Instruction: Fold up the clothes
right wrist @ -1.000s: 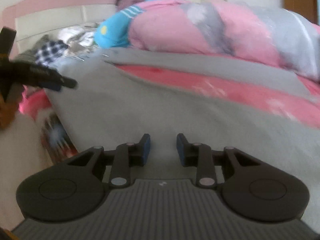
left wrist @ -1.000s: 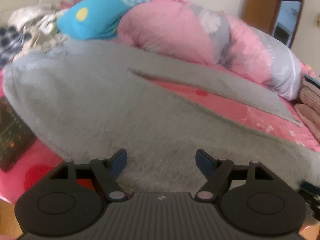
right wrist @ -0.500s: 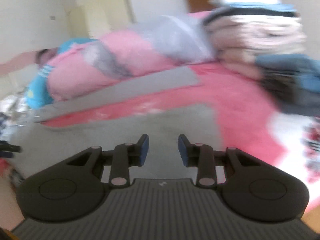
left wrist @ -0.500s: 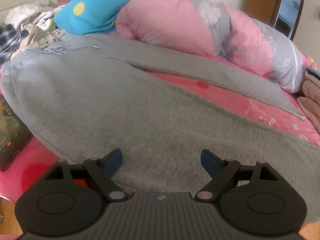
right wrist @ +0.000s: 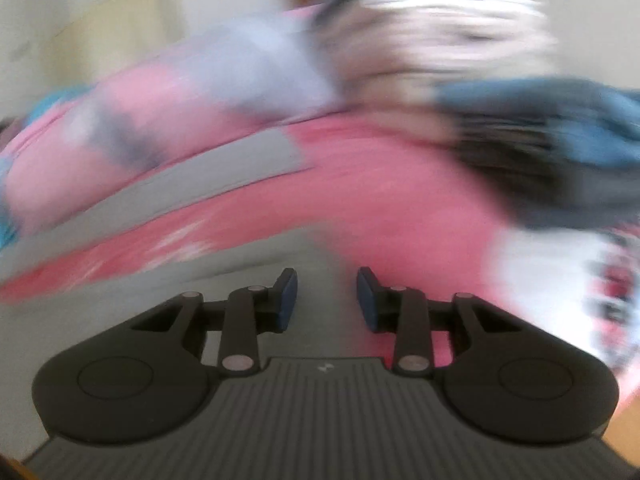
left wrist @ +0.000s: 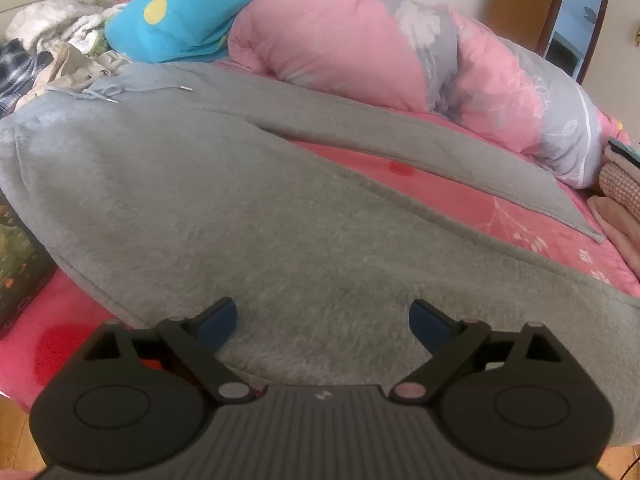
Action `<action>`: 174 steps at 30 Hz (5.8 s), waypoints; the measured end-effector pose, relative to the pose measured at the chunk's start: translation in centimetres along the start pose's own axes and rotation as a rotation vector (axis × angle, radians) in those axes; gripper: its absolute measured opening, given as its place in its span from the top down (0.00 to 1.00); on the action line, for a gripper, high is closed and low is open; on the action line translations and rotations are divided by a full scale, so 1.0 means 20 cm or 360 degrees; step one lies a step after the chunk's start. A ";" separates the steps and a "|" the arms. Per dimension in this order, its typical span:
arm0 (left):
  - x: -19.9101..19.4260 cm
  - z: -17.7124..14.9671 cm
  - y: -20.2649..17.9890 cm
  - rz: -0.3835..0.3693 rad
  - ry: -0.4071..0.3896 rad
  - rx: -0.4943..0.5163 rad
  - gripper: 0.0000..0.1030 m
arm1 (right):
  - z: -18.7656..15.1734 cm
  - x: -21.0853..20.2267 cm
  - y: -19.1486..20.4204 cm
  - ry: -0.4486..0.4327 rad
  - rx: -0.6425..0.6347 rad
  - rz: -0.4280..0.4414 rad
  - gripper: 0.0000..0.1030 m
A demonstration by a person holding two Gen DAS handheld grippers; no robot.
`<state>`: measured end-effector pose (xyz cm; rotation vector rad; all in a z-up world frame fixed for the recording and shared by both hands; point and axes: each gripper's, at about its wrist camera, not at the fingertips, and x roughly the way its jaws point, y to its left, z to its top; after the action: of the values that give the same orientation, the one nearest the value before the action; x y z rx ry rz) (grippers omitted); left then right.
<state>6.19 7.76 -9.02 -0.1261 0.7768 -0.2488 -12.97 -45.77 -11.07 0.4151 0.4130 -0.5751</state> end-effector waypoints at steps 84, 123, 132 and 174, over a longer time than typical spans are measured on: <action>0.03 -0.01 -0.05 0.0072 0.0045 0.0090 0.00 | -0.46 -0.04 1.43 0.0456 -0.0807 0.0565 0.01; 0.00 -0.02 0.00 0.0029 -0.0008 0.0003 0.00 | -0.50 -0.09 1.43 0.0361 -0.0830 0.0565 0.01; 0.00 -0.02 -0.01 0.0044 0.0001 0.0020 0.00 | -0.50 -0.09 1.44 0.0348 -0.0835 0.0546 0.01; 0.00 -0.01 -0.02 0.0034 0.0065 0.0054 0.00 | -0.59 -0.34 1.32 0.0319 -0.0967 0.0679 0.01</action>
<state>6.06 7.40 -9.13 -0.0808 0.8140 -0.2447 -5.51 -17.09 -10.93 -0.0317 0.6444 0.0223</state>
